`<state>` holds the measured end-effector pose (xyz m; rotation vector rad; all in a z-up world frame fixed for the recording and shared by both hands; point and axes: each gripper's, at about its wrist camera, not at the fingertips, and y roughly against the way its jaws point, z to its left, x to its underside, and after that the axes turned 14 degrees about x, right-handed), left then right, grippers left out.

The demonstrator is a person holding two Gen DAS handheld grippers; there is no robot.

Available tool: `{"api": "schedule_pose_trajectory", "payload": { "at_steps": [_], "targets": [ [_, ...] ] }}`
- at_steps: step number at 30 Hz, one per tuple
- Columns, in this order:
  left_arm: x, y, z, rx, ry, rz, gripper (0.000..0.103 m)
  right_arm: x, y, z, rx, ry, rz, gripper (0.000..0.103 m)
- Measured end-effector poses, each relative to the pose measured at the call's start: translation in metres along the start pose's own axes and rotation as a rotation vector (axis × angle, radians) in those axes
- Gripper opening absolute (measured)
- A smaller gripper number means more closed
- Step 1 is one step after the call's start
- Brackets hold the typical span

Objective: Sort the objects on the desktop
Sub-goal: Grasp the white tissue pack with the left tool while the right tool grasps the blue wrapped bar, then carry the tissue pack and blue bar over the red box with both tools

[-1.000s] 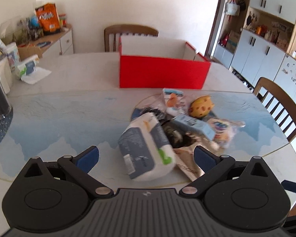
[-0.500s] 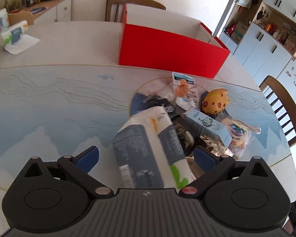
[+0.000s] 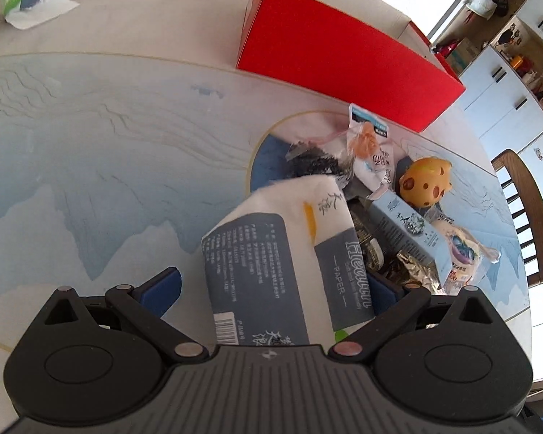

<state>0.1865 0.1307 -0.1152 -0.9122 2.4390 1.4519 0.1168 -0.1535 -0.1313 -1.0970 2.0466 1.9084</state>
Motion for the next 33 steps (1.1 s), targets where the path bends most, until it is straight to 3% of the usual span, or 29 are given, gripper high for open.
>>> {"api": "schedule_pose_trajectory", "payload": {
  "at_steps": [2, 8, 14, 18, 25, 33],
  "targets": [
    [0.000, -0.001, 0.003, 0.008, 0.005, 0.000, 0.102, -0.001, 0.000, 0.001, -0.002, -0.001, -0.006, 0.080],
    [-0.002, 0.000, 0.007, 0.057, 0.007, -0.004, 0.081, -0.009, 0.000, 0.002, 0.001, -0.007, -0.008, 0.058],
    [-0.005, 0.004, 0.014, 0.100, 0.037, 0.017, 0.071, -0.016, -0.001, 0.006, 0.024, -0.014, 0.007, 0.041],
    [-0.004, 0.010, 0.019, 0.123, 0.026, 0.026, 0.063, -0.020, -0.003, 0.008, 0.048, -0.028, 0.022, 0.039],
    [-0.010, 0.028, 0.022, 0.155, -0.030, 0.021, 0.062, -0.032, 0.002, 0.009, 0.105, -0.072, 0.040, 0.037],
    [-0.029, 0.048, 0.018, 0.215, -0.099, 0.020, 0.062, -0.073, 0.030, 0.007, 0.145, -0.129, -0.021, 0.037]
  ]
}}
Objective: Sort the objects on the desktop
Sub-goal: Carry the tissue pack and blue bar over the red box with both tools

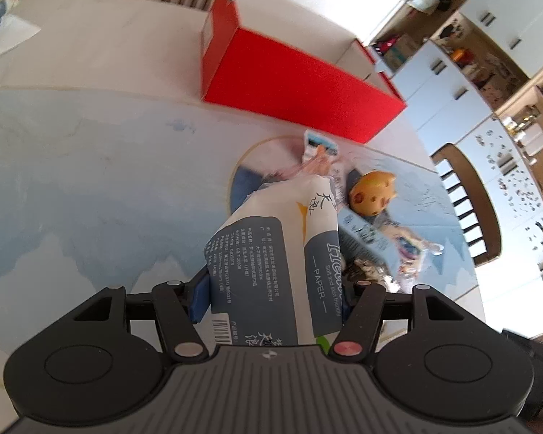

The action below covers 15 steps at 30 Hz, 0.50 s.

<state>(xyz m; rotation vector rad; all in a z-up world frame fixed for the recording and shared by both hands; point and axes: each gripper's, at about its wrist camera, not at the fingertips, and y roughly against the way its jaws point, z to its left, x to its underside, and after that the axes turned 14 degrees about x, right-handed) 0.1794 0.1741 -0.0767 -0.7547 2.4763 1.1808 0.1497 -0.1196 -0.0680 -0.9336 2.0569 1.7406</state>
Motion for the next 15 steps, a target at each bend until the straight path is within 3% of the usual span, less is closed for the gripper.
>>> {"api": "schedule_pose_trajectory", "payload": {
  "at_steps": [6, 11, 15],
  "targets": [
    [-0.019, 0.006, -0.012, 0.031, -0.071, -0.019, 0.062, -0.043, 0.011, 0.007, 0.019, 0.036, -0.093, 0.037],
    [-0.032, 0.006, -0.023, 0.057, -0.138, -0.015, 0.062, -0.078, 0.006, 0.013, -0.021, 0.059, -0.123, 0.037],
    [-0.044, 0.003, -0.030, 0.035, -0.164, -0.031, 0.062, -0.103, 0.001, 0.013, -0.071, 0.066, -0.143, 0.037]
  ]
}}
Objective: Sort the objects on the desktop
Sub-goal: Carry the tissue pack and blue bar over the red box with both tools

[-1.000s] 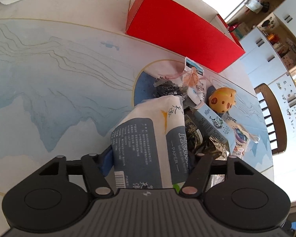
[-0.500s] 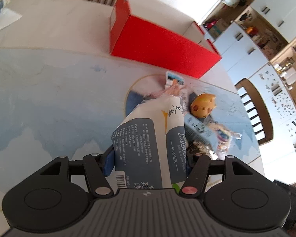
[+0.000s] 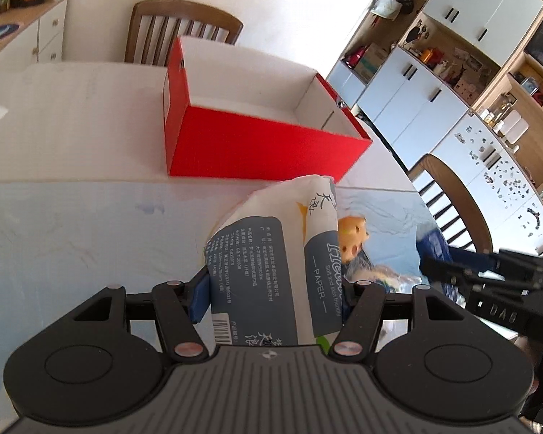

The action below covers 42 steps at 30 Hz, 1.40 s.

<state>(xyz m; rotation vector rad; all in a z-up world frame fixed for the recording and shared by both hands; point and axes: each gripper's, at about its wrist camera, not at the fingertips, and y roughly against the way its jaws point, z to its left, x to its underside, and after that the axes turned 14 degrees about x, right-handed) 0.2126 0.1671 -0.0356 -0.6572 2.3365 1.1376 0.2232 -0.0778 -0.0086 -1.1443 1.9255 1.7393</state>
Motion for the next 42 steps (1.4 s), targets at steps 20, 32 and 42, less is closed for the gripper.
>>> {"api": "schedule_pose_trajectory", "payload": {
  "at_steps": [20, 32, 42],
  "targets": [
    [-0.096, -0.034, -0.031, -0.124, -0.061, -0.070, 0.062, -0.105, -0.058, -0.023, -0.189, 0.089, -0.069, 0.037],
    [-0.150, -0.076, -0.029, -0.184, -0.156, -0.061, 0.062, -0.144, -0.098, -0.023, -0.187, 0.093, -0.081, 0.037],
    [-0.191, -0.125, -0.003, -0.238, -0.196, 0.001, 0.062, -0.166, -0.140, -0.008, -0.157, 0.123, -0.098, 0.037]
  ]
}}
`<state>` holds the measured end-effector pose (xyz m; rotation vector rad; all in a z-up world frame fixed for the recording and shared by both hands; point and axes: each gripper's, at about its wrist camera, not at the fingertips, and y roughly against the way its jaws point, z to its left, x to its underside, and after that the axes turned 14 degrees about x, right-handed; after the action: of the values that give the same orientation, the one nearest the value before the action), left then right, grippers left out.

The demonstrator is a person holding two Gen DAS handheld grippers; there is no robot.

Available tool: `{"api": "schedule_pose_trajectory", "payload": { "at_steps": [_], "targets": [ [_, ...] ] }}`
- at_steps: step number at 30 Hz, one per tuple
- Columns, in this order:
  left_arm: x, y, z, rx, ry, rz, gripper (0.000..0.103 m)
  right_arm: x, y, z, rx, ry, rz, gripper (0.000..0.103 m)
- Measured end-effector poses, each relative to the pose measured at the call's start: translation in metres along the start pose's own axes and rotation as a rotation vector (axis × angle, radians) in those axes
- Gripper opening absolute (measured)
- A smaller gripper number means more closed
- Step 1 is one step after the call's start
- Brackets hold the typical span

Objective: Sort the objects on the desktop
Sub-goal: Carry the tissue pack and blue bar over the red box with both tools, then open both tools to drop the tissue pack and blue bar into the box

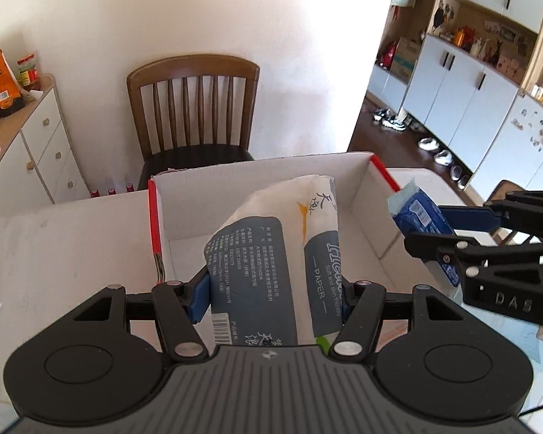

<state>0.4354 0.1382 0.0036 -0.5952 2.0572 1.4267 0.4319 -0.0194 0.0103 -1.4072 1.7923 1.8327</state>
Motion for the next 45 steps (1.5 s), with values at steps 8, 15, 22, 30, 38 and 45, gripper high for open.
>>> {"api": "schedule_pose_trajectory", "payload": {
  "at_steps": [8, 15, 22, 30, 38, 45],
  "targets": [
    [-0.013, -0.046, 0.009, -0.037, -0.017, 0.066, 0.062, 0.002, -0.042, 0.006, 0.027, -0.015, 0.045, 0.037],
    [-0.017, -0.094, 0.028, -0.083, -0.039, 0.203, 0.062, 0.012, -0.087, 0.013, 0.030, 0.011, 0.167, 0.037],
    [-0.017, -0.122, 0.031, -0.111, -0.073, 0.301, 0.063, 0.021, -0.110, 0.018, 0.030, 0.043, 0.251, 0.037],
    [-0.017, -0.132, 0.030, -0.086, -0.069, 0.343, 0.063, 0.026, -0.118, 0.019, 0.011, 0.062, 0.301, 0.037],
    [-0.018, -0.134, 0.032, -0.083, -0.043, 0.353, 0.068, 0.029, -0.118, 0.015, -0.006, 0.053, 0.329, 0.042],
    [-0.022, -0.123, 0.022, -0.077, -0.059, 0.312, 0.078, 0.030, -0.106, 0.010, -0.023, 0.071, 0.303, 0.055]
  ]
}}
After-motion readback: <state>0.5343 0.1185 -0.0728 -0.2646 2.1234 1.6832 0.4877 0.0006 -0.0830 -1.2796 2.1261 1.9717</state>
